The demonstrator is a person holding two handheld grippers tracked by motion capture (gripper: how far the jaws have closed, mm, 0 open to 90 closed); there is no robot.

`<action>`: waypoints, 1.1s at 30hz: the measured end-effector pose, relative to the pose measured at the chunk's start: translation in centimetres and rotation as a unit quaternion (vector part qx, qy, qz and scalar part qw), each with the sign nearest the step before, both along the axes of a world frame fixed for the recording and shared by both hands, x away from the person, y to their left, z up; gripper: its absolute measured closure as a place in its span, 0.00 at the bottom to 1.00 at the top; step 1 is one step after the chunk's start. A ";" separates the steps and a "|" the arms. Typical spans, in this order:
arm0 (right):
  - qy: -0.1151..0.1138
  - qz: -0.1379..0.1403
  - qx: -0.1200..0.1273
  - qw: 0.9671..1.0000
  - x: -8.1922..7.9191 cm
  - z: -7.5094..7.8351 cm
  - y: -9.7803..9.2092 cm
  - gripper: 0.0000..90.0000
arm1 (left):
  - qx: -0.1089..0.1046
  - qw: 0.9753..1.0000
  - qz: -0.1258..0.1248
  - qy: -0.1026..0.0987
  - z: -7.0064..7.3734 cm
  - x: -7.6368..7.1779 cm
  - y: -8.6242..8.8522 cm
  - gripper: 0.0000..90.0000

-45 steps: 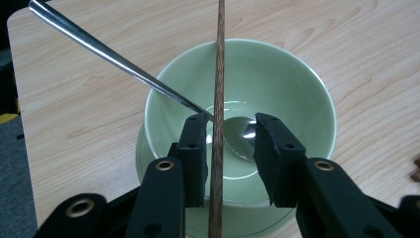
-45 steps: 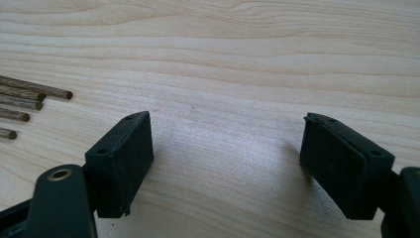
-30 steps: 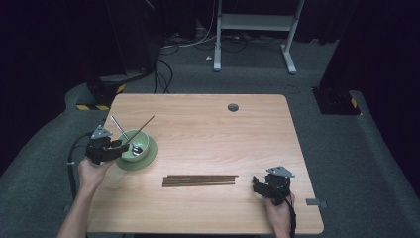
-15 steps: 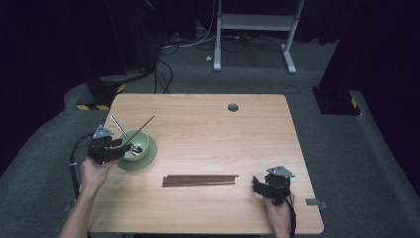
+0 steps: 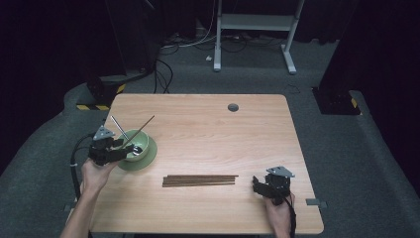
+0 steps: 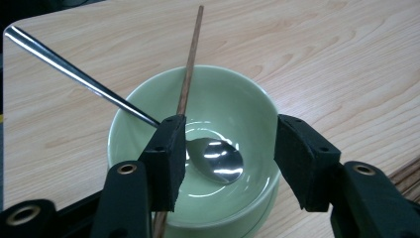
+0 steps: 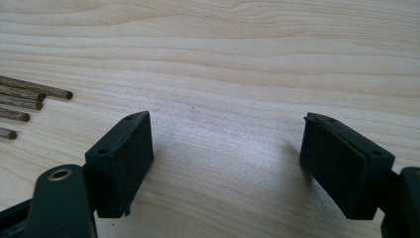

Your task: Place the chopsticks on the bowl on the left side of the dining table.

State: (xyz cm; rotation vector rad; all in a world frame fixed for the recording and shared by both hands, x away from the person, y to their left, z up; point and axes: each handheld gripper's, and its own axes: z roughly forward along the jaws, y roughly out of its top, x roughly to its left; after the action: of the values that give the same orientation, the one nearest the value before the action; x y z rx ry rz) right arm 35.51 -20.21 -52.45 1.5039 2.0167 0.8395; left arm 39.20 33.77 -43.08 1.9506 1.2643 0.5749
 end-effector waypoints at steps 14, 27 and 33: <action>0.000 0.000 0.000 1.000 0.0 0.0 0.0 0.23 | -0.033 0.999 -0.012 -0.020 0.6 -0.8 -1.0 0.44; 0.000 0.000 0.000 1.000 0.0 0.0 0.0 0.23 | -0.050 0.998 -0.014 -0.020 0.5 -1.2 -1.9 0.41; 0.000 0.000 0.000 1.000 0.0 0.0 0.0 0.23 | -0.045 0.999 -0.015 -0.017 0.3 -1.2 -2.5 0.40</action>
State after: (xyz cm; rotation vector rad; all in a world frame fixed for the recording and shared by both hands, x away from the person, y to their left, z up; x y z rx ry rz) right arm 35.52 -20.21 -52.46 1.5029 2.0173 0.8398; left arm 37.95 31.29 -42.81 1.8750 1.2163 0.5247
